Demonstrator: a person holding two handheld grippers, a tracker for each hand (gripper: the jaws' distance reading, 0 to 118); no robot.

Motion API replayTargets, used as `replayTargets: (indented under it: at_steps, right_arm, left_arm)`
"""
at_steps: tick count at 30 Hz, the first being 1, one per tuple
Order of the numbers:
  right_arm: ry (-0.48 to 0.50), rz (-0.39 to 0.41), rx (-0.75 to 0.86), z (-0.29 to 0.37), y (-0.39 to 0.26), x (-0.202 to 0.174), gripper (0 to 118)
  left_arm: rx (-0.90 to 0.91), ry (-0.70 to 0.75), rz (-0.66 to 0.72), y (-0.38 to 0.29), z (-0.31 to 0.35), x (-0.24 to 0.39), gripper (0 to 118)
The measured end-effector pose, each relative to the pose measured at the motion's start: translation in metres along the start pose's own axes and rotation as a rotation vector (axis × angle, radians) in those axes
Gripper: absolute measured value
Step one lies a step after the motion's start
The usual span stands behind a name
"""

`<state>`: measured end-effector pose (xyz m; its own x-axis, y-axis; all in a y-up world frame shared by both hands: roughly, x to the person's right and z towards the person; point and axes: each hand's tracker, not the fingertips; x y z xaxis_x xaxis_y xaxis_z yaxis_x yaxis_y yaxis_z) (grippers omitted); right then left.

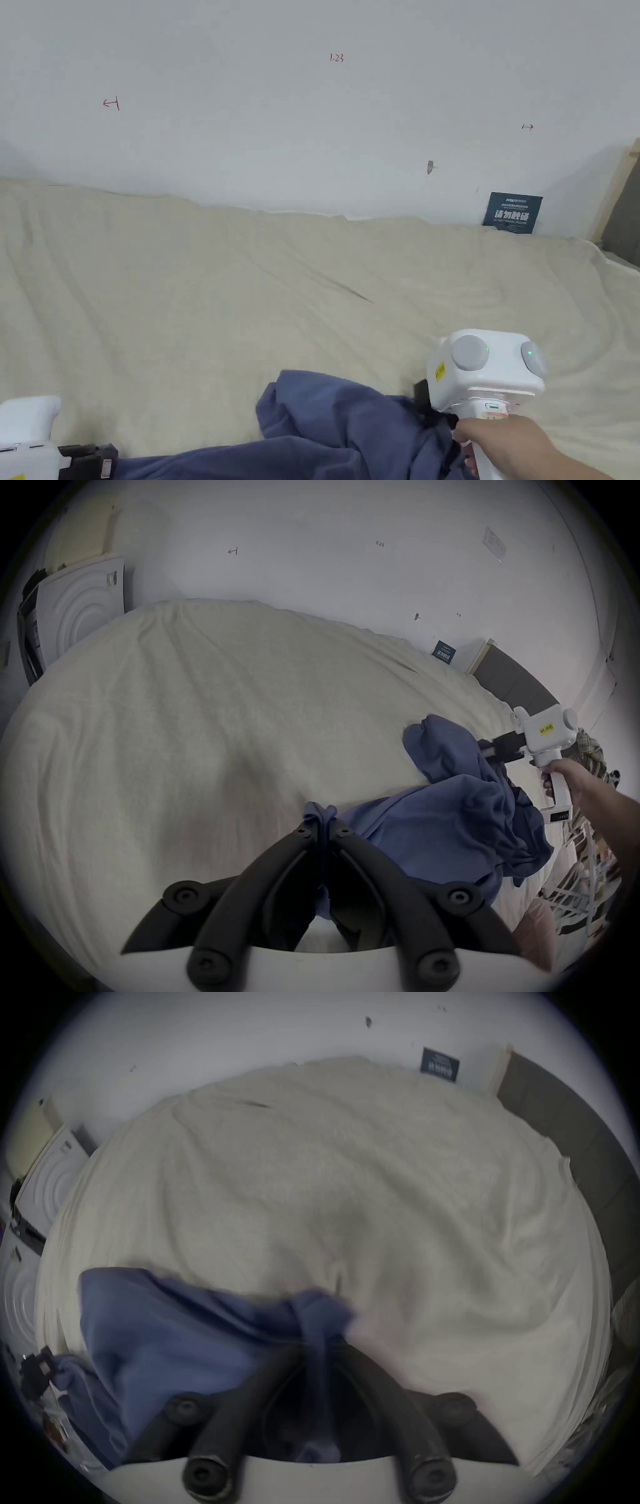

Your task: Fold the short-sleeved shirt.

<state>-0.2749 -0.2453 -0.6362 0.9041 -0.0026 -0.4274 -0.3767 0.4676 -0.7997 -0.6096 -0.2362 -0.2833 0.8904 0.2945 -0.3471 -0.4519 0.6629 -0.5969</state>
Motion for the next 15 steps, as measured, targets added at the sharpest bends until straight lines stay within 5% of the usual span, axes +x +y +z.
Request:
replayTargets:
  at_steps: [7,10,15]
  right_arm:
    - [0.319,-0.097,0.159,0.088,-0.022,0.039,0]
    - [0.453,-0.149,0.247,0.148,-0.042,0.056,0]
    - [0.441,-0.1,0.369,0.244,-0.066,0.08,0]
  left_arm:
    - [0.037,-0.075,0.061,0.003,0.032,-0.001,4]
    - [0.071,-0.219,0.103,0.014,0.058,0.002,4]
    - [0.171,-0.223,0.028,0.049,0.116,0.027,4]
